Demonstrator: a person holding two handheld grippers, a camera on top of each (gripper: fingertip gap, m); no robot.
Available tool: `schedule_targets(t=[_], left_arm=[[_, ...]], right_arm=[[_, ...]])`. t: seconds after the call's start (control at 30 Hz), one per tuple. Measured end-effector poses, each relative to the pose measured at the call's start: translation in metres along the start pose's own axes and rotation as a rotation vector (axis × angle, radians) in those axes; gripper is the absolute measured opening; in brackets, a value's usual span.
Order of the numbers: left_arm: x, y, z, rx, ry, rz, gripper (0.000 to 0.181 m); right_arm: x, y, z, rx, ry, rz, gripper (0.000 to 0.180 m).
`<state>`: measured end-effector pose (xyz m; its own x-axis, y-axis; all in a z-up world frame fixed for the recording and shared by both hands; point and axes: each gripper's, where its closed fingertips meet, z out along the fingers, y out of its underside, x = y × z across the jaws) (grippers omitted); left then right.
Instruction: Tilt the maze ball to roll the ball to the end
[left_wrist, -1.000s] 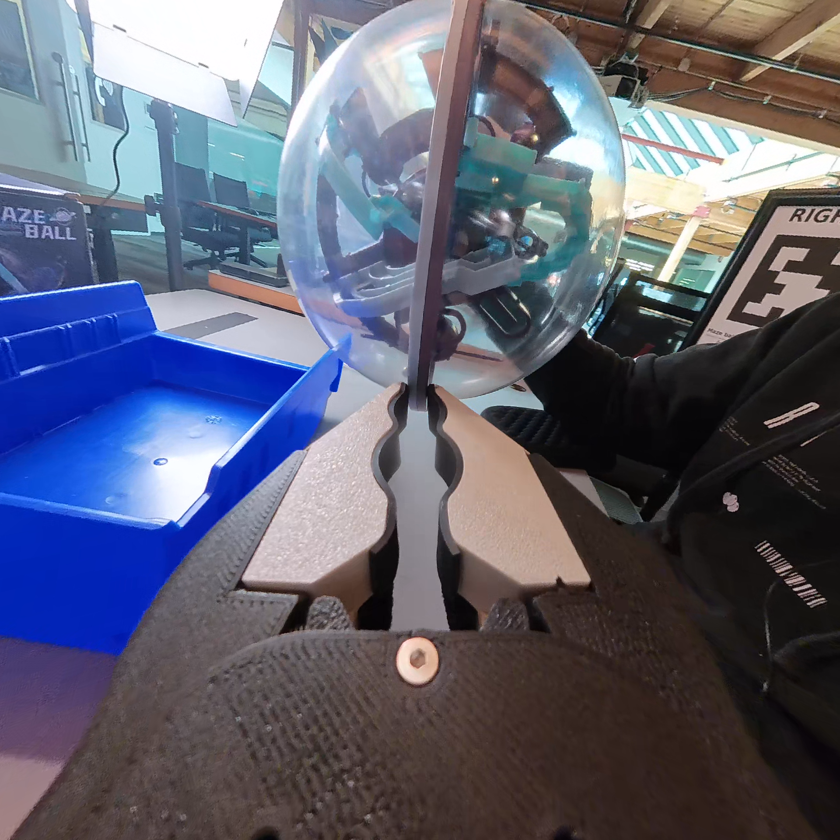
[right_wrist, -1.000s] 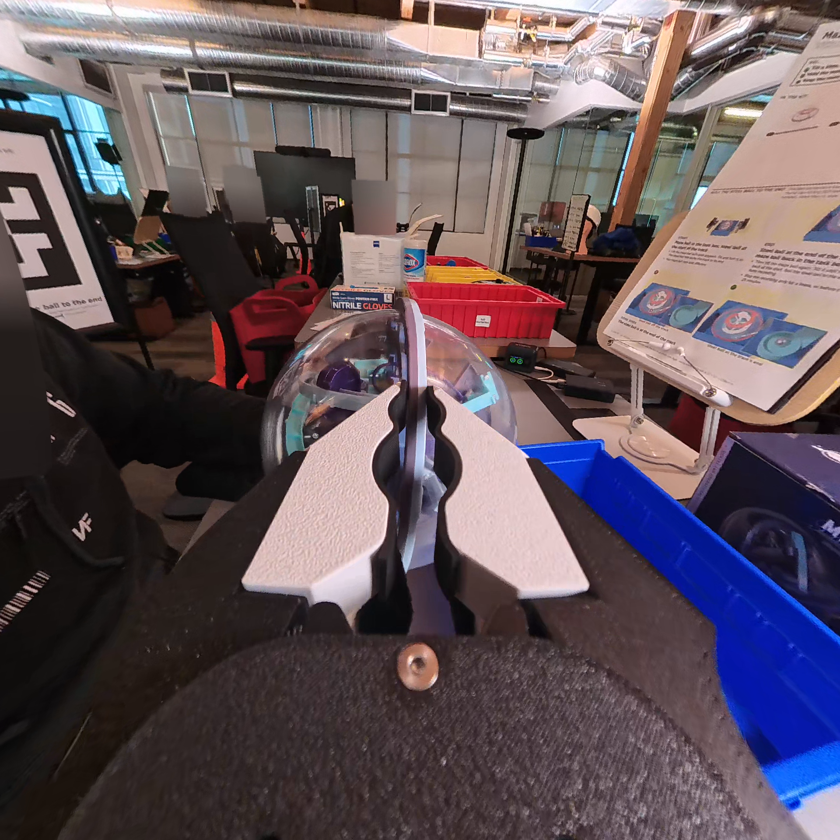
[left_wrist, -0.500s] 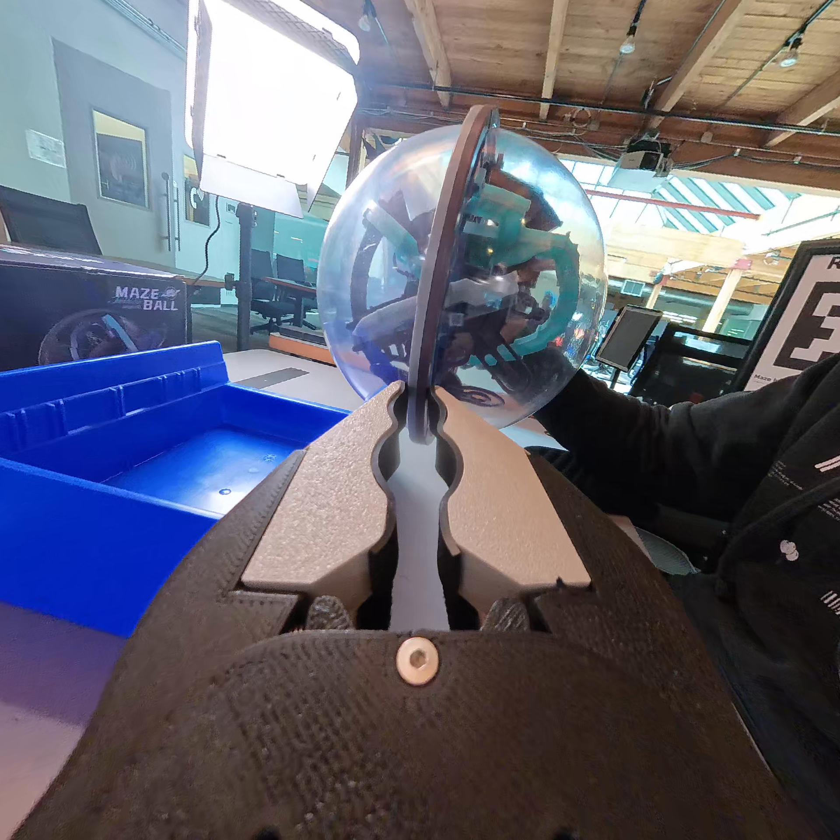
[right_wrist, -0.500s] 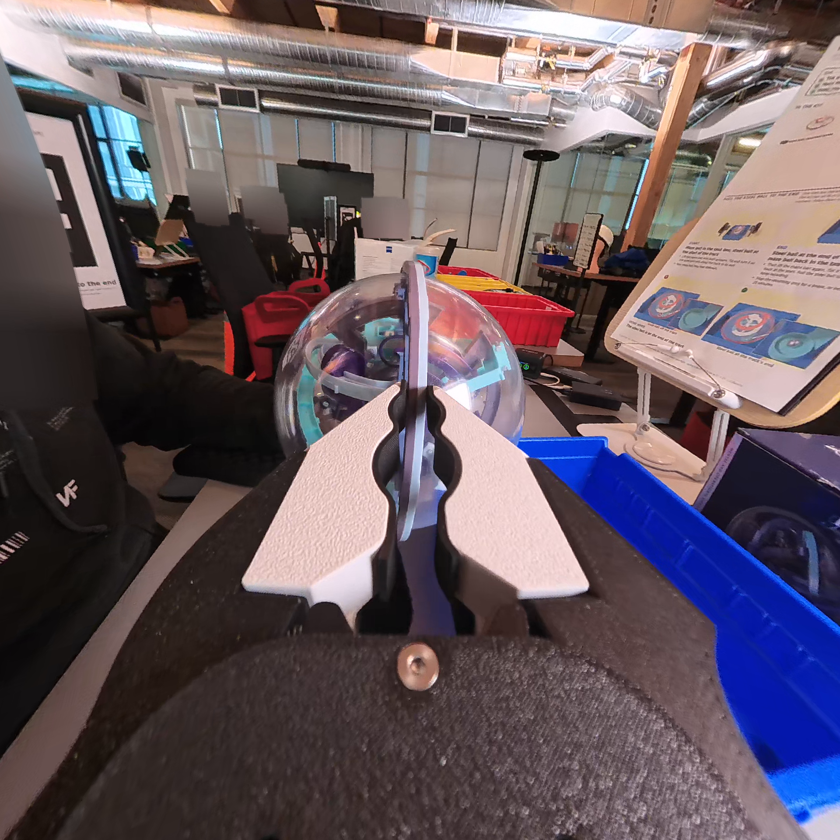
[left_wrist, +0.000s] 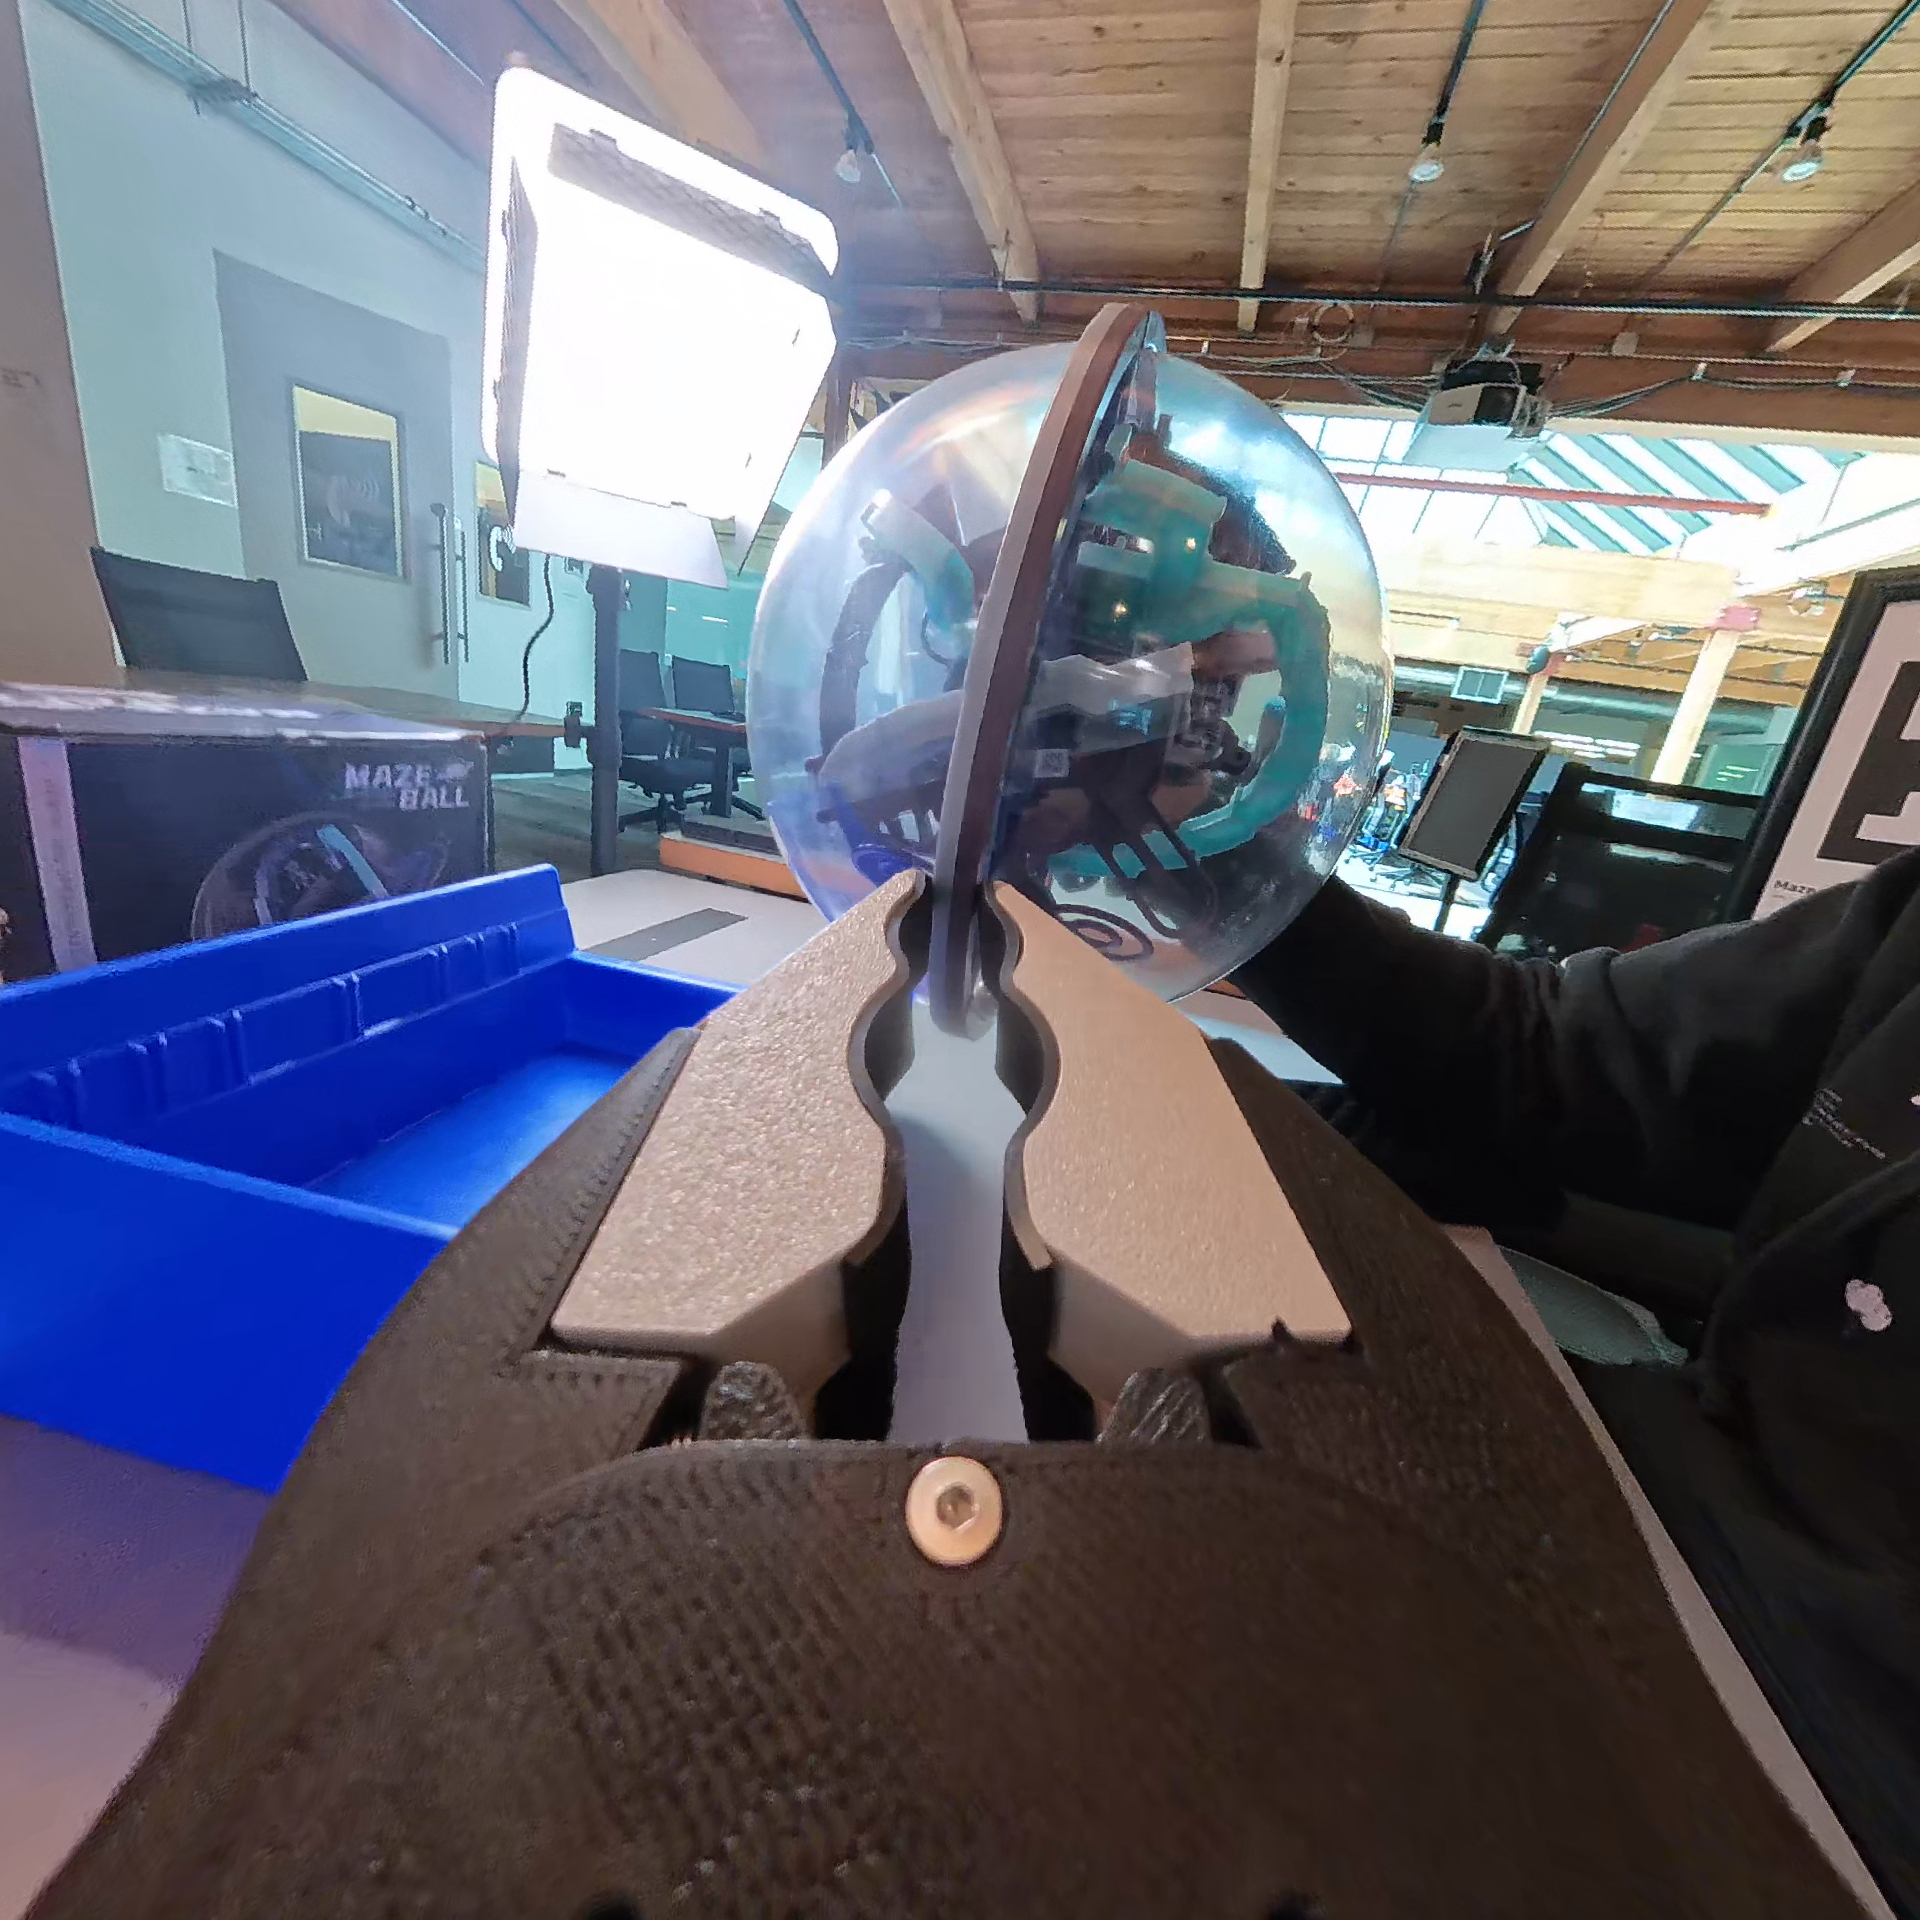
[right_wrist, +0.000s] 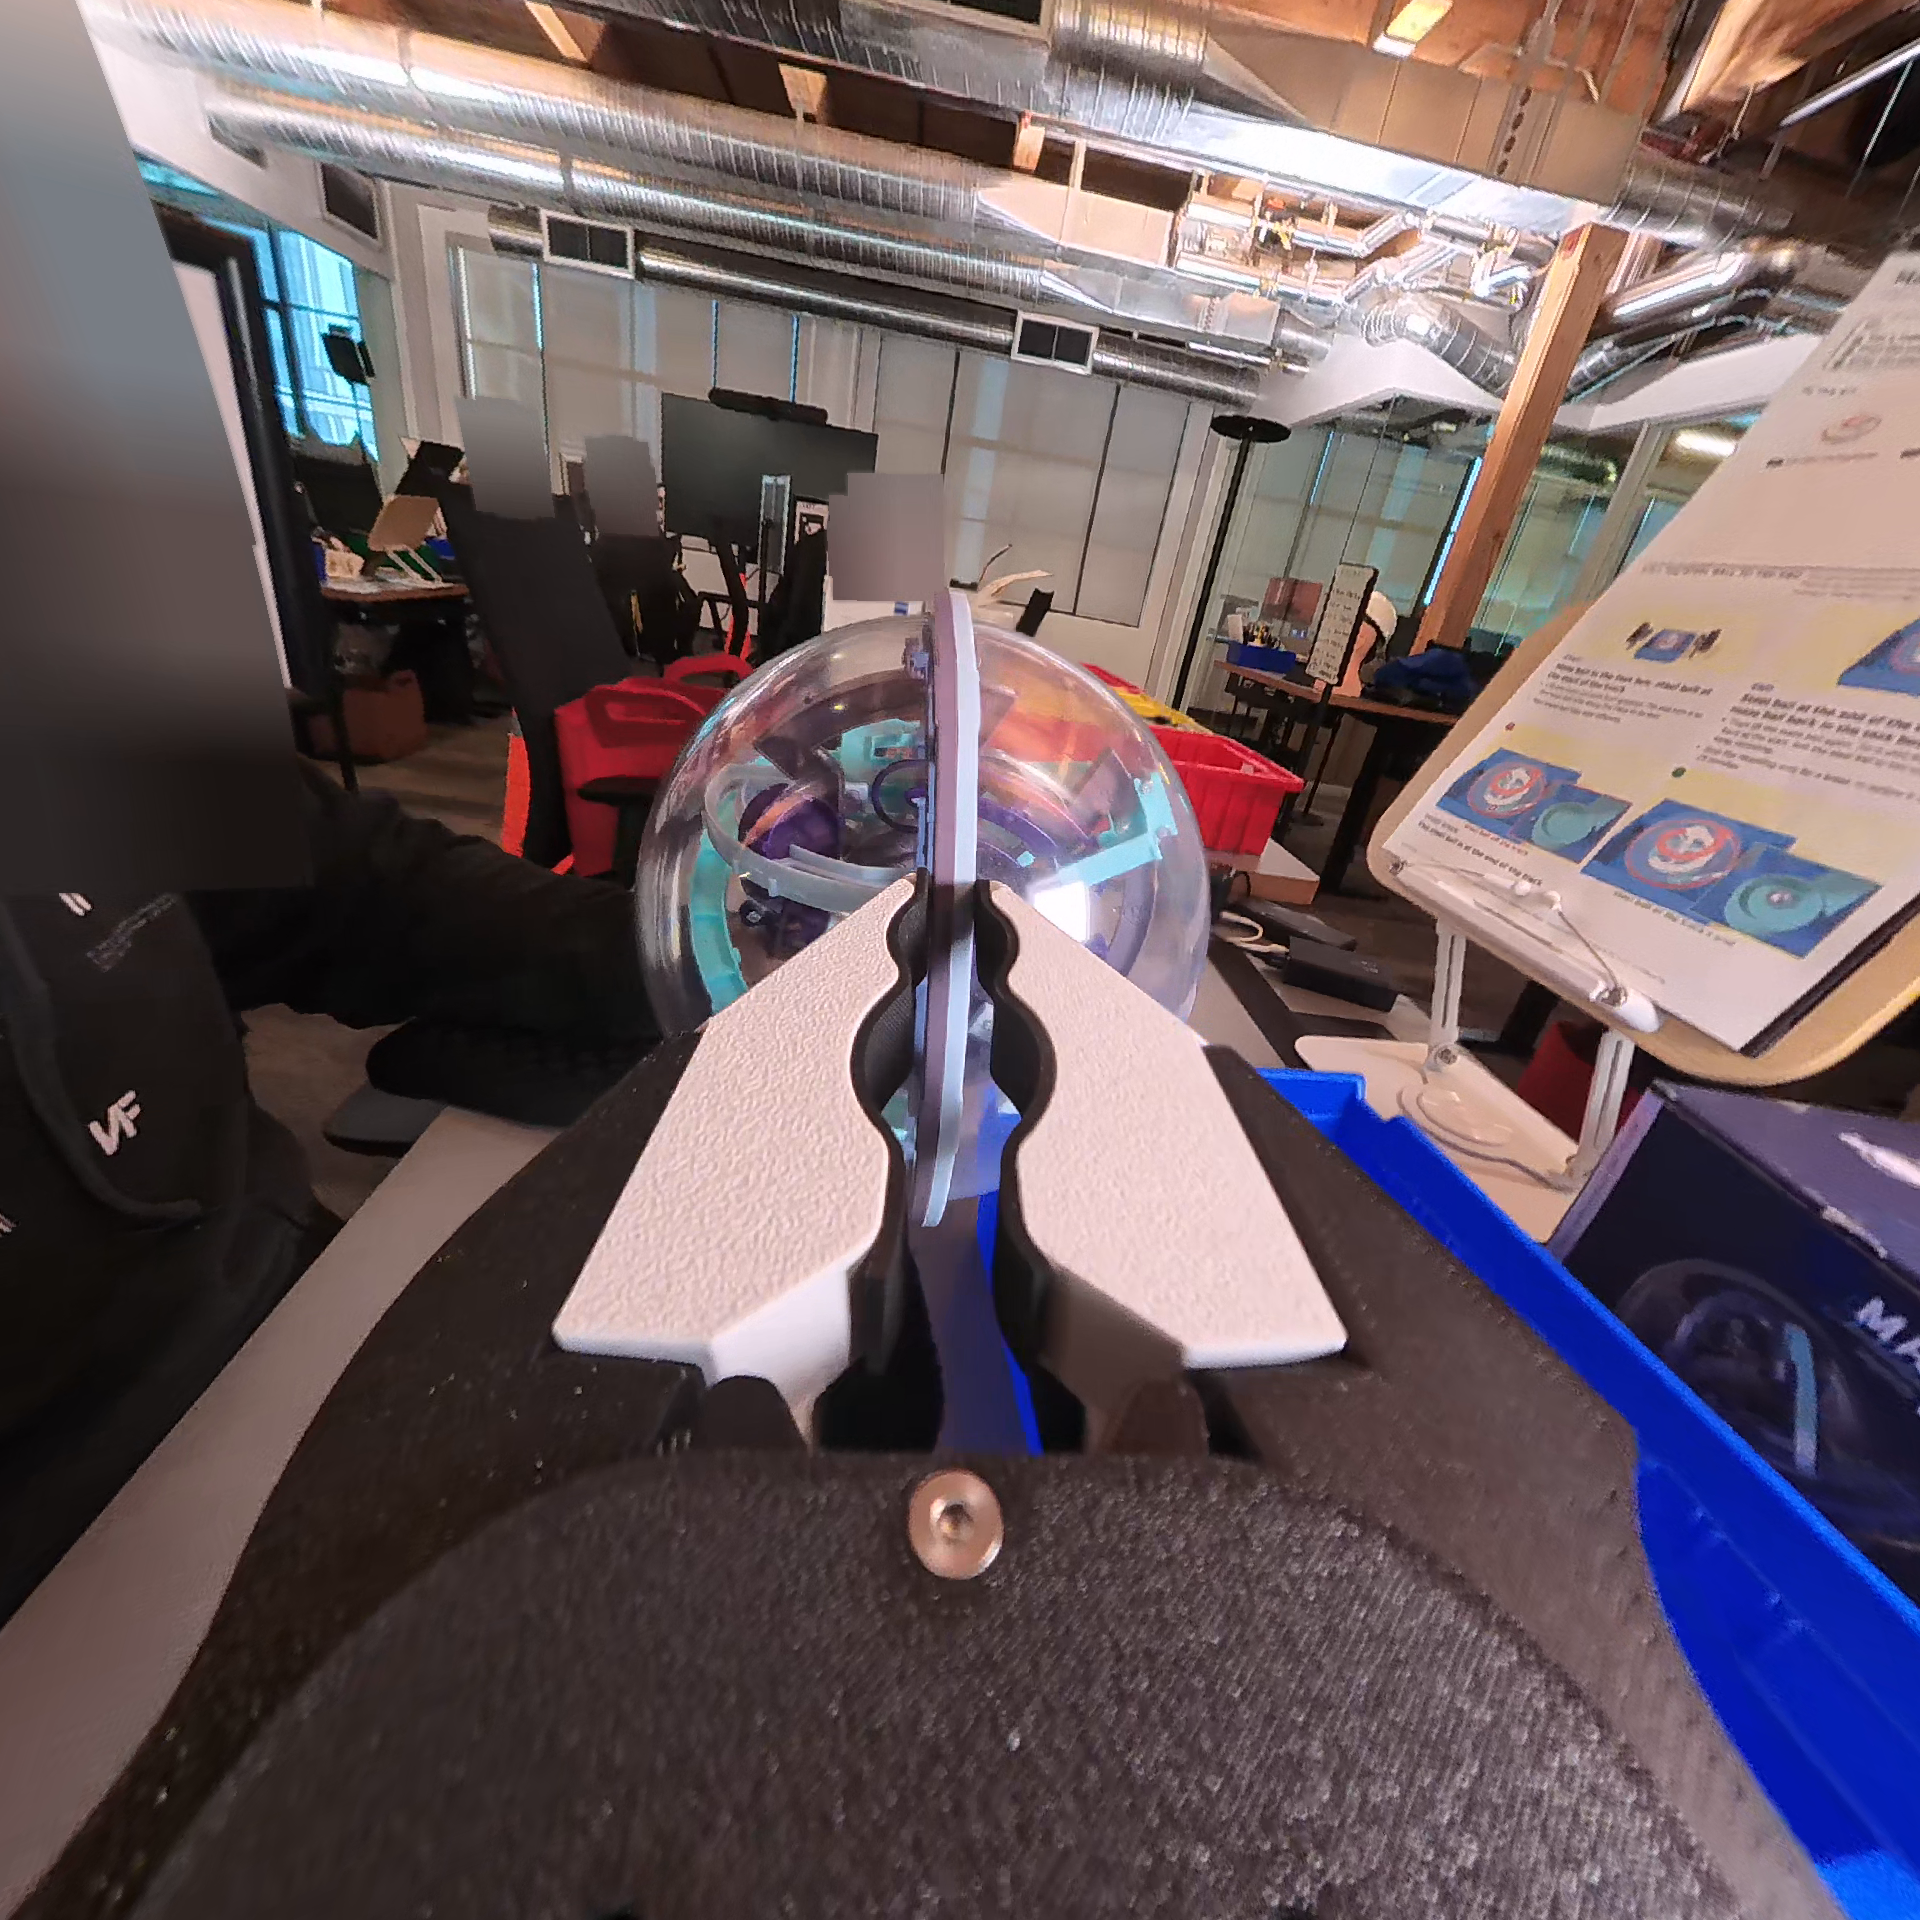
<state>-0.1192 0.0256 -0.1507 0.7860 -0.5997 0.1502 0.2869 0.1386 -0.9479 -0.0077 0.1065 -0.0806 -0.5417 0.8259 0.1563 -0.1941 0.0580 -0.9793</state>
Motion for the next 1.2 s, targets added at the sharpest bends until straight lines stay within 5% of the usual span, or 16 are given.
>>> schedule_targets(t=[0.73, 1.2], left_arm=[[0.027, -0.119, 0.076, 0.067, 0.122, 0.218, 0.008], [0.057, -0.145, 0.074, 0.098, 0.159, 0.301, 0.007]], right_arm=[[0.008, -0.117, -0.038, 0.215, 0.182, -0.161, 0.006], [0.017, -0.103, -0.040, 0.246, 0.147, -0.092, 0.006]])
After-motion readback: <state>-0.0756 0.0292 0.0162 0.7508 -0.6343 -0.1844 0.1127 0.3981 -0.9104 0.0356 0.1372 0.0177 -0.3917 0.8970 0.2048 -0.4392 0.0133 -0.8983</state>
